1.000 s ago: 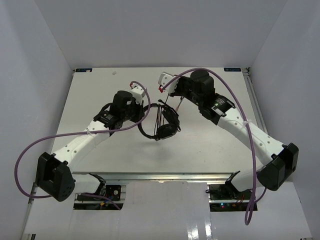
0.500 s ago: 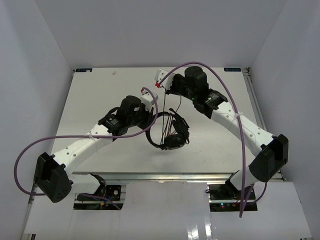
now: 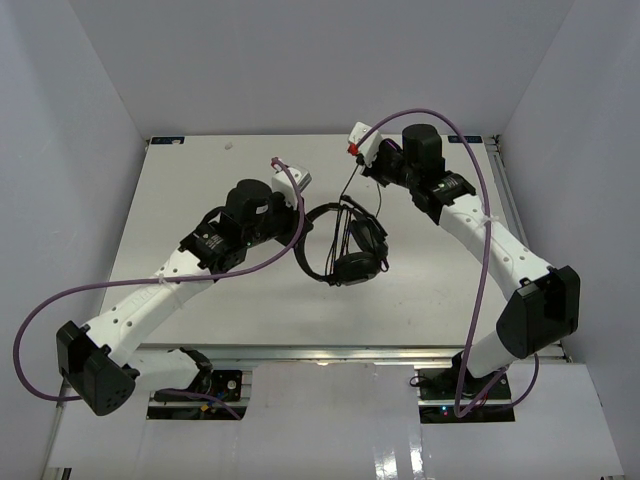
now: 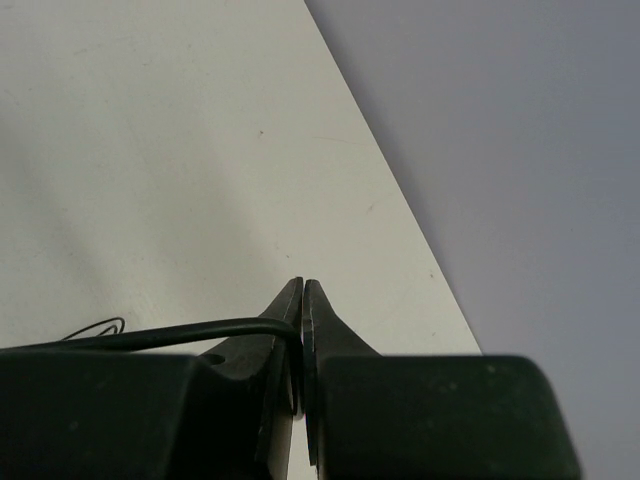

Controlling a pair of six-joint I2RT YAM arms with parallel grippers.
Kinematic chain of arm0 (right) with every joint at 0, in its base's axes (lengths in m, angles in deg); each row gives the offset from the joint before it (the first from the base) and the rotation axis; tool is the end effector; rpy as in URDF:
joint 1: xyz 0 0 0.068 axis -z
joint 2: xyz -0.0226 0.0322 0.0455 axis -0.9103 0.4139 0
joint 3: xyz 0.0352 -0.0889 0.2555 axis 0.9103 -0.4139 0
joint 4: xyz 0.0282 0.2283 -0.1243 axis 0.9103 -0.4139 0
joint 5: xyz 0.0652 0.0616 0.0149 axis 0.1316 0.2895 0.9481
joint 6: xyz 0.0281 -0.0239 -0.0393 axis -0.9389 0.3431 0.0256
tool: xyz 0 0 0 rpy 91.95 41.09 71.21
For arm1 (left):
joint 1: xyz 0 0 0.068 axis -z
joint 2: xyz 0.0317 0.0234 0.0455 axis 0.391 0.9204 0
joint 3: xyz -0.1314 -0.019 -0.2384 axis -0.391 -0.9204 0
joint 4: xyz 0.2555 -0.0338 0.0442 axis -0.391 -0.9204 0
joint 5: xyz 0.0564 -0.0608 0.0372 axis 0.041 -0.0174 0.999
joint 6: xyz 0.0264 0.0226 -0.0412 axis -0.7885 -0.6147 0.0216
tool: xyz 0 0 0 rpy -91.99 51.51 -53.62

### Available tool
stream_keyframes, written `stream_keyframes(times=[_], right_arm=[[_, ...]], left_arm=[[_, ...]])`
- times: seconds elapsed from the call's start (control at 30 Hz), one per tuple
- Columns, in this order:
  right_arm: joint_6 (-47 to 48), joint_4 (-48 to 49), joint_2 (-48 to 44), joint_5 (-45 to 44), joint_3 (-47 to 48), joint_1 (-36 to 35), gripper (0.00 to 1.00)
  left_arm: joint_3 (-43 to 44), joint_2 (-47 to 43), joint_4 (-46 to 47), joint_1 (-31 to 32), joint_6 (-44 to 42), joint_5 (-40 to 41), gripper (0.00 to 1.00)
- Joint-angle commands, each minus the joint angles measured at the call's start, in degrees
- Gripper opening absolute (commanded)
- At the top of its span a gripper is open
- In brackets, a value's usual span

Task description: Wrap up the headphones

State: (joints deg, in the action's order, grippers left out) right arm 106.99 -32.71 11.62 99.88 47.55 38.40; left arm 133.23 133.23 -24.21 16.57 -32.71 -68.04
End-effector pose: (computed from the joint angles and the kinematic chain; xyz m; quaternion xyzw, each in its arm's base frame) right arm 0.3178 0.1730 0.3767 -0.4979 0.6165 0.0344 0.6090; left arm 0.2053 -0.1755 0.3545 0.2626 0.8090 -0.2594 0.4575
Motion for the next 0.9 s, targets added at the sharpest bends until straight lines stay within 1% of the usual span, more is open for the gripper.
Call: stream_keyframes(times=[0.0,0.17,0.33,0.47,0.63,0.77,0.87], right_arm=[[-3.55,3.15,1.07,2.58,-0.07,1.93,0.08],[-5.84,3.07,2.02,4.82,1.35,2.01,0.08],[-6.51,2.22,3.94,4.58,5.24,2.01,0.08],[-7.03,1.09,5.77,3.84,8.55,2.06,0.08],[-8.42,1.87,5.46,4.55,5.29,4.30,0.08],[-10.38,2.50,4.48,8.18,1.78,7.00,0.08],[-13.05,3.64,3.82,14.68,-1.45,8.07,0.08]], left_arm=[[4.34,-2.25,-1.31,1.37,0.18,-6.06,0.00],[4.93,-0.88,-2.33,1.64,-0.29,-7.76,0.00],[4.72,0.43,-2.34,2.75,-0.37,-9.01,0.00],[5.17,0.75,-2.33,3.23,-0.54,-8.49,0.00],[6.54,-1.46,-3.27,3.30,-1.39,-4.59,0.00],[9.99,-2.13,-5.21,3.30,-2.06,-1.53,0.00],[15.19,-1.47,-6.25,3.30,-2.36,-0.12,0.00]])
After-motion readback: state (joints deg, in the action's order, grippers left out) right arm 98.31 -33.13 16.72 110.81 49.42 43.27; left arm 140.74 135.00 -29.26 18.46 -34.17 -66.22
